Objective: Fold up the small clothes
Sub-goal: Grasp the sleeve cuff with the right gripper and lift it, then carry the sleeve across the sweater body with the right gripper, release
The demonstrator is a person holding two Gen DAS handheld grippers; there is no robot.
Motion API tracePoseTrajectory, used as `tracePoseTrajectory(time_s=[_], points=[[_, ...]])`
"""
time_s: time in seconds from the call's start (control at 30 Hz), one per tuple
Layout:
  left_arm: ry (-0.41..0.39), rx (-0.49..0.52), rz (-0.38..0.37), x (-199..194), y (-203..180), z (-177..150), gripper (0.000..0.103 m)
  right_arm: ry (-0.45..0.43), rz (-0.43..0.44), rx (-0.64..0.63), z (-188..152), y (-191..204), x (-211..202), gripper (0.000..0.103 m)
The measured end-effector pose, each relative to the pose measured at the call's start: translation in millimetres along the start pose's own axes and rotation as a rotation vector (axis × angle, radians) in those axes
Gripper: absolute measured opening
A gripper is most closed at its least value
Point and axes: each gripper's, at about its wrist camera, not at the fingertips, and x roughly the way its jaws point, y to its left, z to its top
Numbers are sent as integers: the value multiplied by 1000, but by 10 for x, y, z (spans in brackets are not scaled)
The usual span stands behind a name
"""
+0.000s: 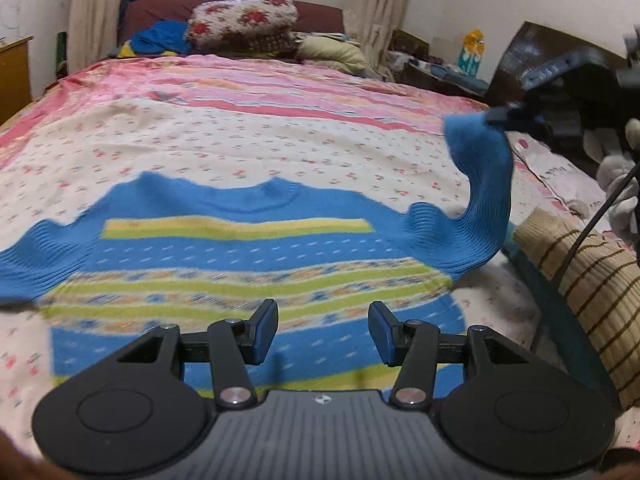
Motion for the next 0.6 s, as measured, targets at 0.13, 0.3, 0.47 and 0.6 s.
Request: tracePoseTrajectory(time_s=[0.13, 0.3, 0.47, 0.6], points=[[-19, -14, 57, -197, 290, -173, 55, 55, 25, -272, -477, 747, 193, 10], [-12, -15, 122, -325, 645, -395, 56, 120, 11, -725, -1498, 1400, 522, 12], [-17, -65, 116, -335, 940, -513, 56, 220, 46, -809, -1993, 1422, 503, 12], [-23, -76, 98, -295, 1012, -540, 56, 177, 58, -858, -1965, 1399, 357, 24]])
